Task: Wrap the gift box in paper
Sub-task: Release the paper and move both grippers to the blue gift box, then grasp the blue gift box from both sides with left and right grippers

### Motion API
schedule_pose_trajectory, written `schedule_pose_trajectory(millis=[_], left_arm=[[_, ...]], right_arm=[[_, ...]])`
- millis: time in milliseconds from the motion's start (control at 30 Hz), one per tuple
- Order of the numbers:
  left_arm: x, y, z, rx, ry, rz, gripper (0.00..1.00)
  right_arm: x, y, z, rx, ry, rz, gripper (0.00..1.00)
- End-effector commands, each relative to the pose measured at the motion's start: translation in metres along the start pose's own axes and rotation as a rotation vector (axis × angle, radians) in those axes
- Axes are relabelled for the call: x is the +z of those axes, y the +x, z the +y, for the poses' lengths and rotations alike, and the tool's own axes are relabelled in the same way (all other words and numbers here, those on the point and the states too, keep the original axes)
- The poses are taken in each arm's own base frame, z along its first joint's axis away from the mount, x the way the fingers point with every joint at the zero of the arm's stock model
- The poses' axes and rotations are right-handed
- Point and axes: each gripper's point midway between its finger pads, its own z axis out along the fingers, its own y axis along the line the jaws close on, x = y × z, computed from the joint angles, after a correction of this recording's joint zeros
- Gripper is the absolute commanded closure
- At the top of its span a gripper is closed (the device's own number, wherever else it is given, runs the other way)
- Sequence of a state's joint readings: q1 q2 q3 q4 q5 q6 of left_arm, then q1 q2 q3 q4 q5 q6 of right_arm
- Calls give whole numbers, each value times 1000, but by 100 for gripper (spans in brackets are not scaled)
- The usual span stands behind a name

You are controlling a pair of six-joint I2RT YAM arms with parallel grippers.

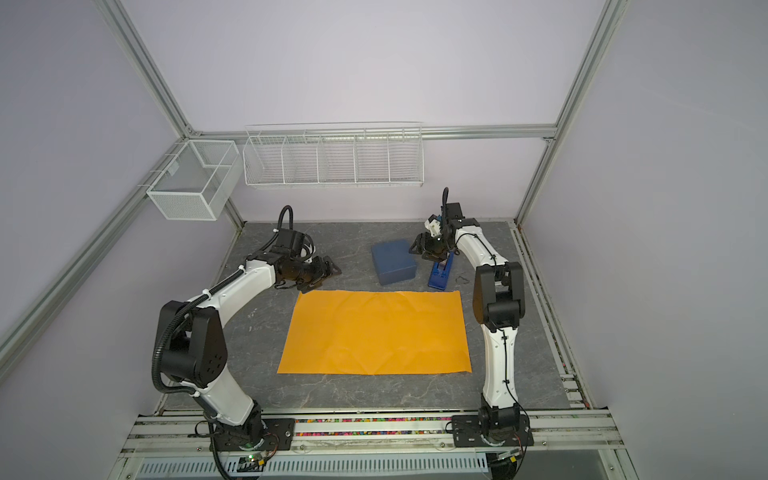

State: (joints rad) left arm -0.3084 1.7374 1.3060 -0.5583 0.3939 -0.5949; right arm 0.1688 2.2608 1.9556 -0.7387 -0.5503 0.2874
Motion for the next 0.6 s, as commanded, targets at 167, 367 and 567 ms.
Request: schedule_pose_trajectory(millis=[167,367,567], left_arm=[[7,-38,-43,32,98,-46,18],[23,-37,-55,56,120,-6,19],[41,-43,-65,90,125,33,21]], right_arm=[[30,23,23,0,-11,93,49],[37,40,30,31,19,78,57],[48,48,53,50,-21,74,60]])
